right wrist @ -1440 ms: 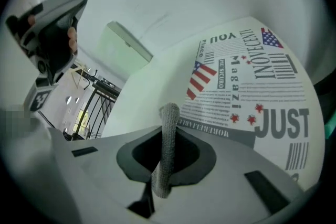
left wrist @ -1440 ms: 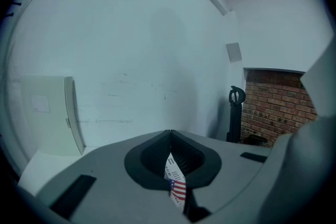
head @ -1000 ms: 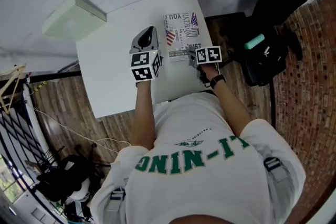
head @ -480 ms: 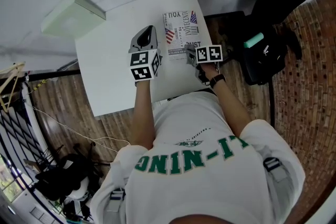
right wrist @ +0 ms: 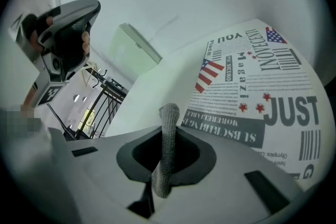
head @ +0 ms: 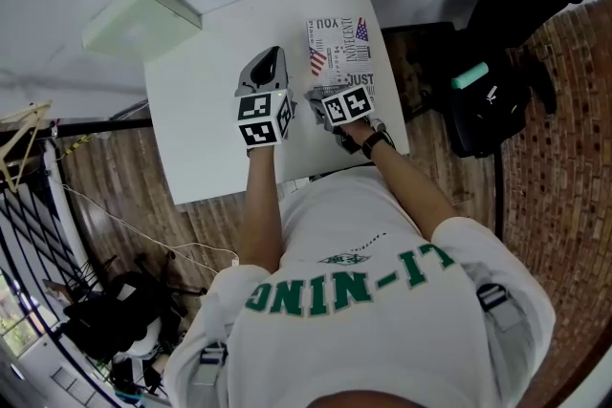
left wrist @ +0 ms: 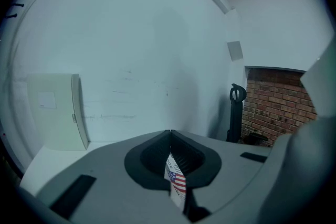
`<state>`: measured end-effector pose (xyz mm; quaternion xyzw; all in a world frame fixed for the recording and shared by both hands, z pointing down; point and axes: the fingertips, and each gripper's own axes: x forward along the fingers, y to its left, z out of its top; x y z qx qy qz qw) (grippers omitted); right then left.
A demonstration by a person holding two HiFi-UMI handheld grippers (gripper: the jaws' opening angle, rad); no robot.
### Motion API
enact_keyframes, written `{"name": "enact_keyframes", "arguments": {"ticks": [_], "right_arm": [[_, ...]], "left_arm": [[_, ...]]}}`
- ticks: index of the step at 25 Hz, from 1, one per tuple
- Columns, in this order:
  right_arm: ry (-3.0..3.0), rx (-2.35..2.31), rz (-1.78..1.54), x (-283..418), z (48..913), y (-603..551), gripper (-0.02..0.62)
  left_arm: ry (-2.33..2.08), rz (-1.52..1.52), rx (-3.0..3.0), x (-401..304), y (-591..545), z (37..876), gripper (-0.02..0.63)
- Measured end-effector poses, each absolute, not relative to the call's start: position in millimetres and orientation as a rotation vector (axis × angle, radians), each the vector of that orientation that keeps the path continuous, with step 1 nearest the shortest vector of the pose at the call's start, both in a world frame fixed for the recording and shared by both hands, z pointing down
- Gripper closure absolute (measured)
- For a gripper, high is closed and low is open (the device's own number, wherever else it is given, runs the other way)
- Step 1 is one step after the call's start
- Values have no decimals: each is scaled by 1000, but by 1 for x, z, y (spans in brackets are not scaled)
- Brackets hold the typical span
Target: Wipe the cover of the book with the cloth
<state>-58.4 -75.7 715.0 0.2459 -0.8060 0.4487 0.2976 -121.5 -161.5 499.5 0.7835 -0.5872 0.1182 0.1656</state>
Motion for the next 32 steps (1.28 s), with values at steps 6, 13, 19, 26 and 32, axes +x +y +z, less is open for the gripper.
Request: {"name": "enact_keyframes", "arguments": {"ticks": [6, 13, 19, 26, 32], "right_arm": [[-2144, 809, 1252, -4, 716, -89, 563], [-2054, 1067, 1309, 87, 716, -99, 563], [-2013, 1154, 1307, 110, 715, -100, 563], [-2128, 1238, 1208, 80, 658, -132, 561], [-2446, 1384, 564, 45, 502, -188, 558]], "left_arm": [[-1623, 351, 2267, -105, -168, 504, 592], [-1550, 358, 2323, -79, -172, 504, 592], [-1534, 345, 2346, -73, -170, 499, 592], [-1569, 291, 2346, -86, -169, 481, 592], [-1664, 200, 2377, -102, -173, 433, 592]]}}
